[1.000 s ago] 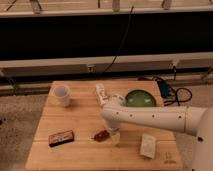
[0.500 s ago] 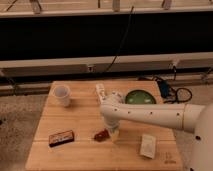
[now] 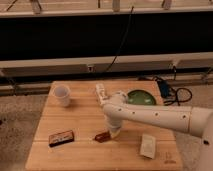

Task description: Drag the pepper across the table

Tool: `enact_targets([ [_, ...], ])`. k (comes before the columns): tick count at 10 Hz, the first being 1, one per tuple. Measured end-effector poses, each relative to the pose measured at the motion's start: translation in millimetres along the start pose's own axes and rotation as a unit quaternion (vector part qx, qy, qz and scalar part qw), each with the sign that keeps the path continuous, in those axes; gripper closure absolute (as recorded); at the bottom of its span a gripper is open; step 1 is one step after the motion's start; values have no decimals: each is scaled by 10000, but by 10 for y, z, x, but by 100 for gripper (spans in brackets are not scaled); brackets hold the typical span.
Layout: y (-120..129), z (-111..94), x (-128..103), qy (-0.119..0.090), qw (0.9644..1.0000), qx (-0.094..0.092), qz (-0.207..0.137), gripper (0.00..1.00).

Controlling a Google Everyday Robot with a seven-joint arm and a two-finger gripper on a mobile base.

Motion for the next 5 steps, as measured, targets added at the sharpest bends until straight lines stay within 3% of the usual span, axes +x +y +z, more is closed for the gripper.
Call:
enact_targets([
  [5,176,-89,321,-18,9998,108,161,98],
])
